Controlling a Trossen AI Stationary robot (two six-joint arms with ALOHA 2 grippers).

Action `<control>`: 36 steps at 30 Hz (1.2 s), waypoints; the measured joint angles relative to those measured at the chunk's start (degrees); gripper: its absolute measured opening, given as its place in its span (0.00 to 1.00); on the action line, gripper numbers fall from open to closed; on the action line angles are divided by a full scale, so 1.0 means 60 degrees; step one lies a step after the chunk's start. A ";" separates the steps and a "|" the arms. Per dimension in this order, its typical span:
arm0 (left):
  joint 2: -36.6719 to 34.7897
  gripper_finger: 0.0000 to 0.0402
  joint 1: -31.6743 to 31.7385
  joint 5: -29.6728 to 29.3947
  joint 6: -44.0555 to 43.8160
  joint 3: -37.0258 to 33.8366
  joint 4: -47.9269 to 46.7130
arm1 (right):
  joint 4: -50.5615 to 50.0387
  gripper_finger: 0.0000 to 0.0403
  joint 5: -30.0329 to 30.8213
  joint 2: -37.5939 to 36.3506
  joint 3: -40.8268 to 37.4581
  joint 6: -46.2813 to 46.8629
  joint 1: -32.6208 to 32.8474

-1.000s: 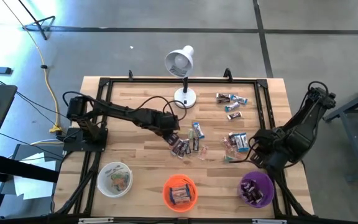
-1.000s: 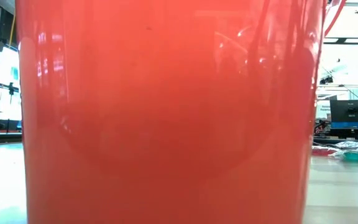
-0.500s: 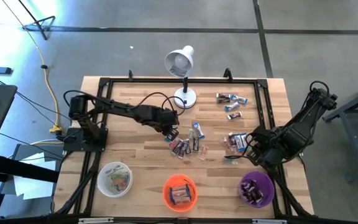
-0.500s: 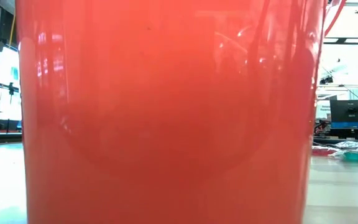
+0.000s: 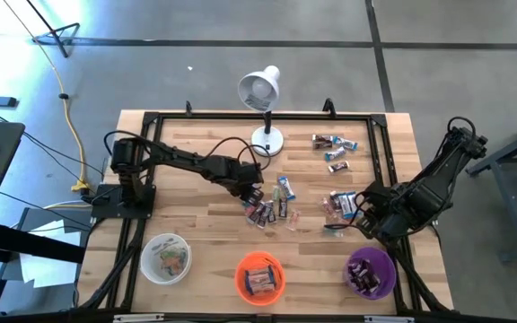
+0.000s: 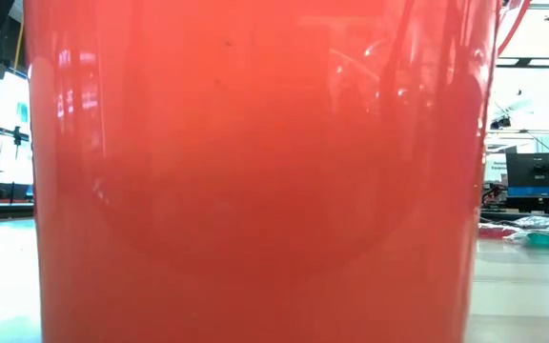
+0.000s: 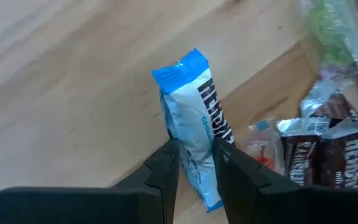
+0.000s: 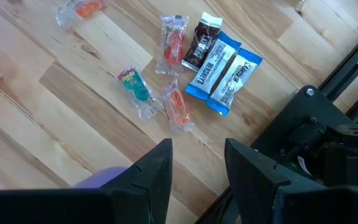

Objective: Organize candy in baskets
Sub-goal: Put the white chocolate bar into the orange bucket

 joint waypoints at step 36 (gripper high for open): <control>-0.0490 0.00 0.0166 -0.1669 -0.0171 0.0411 0.0256 | -0.0261 0.35 0.0014 0.0000 0.0000 -0.0071 0.0004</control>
